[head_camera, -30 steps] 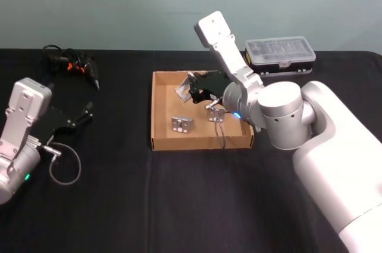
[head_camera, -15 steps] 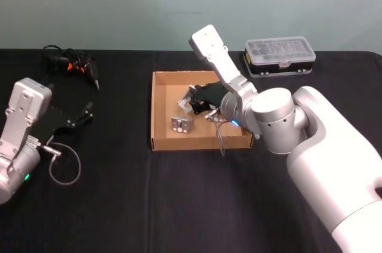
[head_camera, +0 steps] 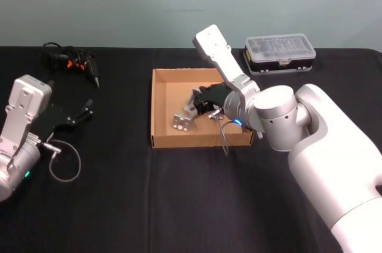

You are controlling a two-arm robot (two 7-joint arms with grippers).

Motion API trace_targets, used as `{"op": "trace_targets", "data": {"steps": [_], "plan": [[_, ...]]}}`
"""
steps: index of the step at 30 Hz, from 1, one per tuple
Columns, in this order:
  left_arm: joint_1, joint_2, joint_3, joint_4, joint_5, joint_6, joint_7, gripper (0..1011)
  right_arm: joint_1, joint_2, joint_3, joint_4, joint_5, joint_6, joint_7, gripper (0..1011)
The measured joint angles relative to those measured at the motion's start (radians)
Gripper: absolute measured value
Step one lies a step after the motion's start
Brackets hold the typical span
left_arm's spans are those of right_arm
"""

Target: Use one hand to pick up the angle iron from the table and place it into the box.

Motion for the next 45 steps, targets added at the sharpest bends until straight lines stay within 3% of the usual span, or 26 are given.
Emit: {"op": "trace_targets", "data": {"steps": [15, 24, 29, 36, 42, 45], "plan": [[0.000, 0.000, 0.000, 0.000, 0.000, 0.000, 0.000, 1000, -0.036, -0.003, 0.046, -0.064, -0.011, -0.010, 0.002, 568], [0.000, 0.000, 0.000, 0.000, 0.000, 0.000, 0.000, 1000, -0.092, 0.021, 0.080, -0.178, 0.013, -0.027, 0.018, 846], [0.000, 0.000, 0.000, 0.000, 0.000, 0.000, 0.000, 1000, -0.146, 0.054, 0.092, -0.261, 0.028, -0.077, 0.026, 984], [0.000, 0.000, 0.000, 0.000, 0.000, 0.000, 0.000, 1000, -0.218, 0.107, 0.101, -0.351, 0.038, -0.170, 0.026, 1002], [0.000, 0.000, 0.000, 0.000, 0.000, 0.000, 0.000, 1000, -0.277, 0.165, 0.098, -0.410, 0.002, -0.302, -0.007, 1002], [0.000, 0.000, 0.000, 0.000, 0.000, 0.000, 0.000, 1000, -0.304, 0.187, 0.103, -0.436, -0.009, -0.339, -0.015, 1002]]}}
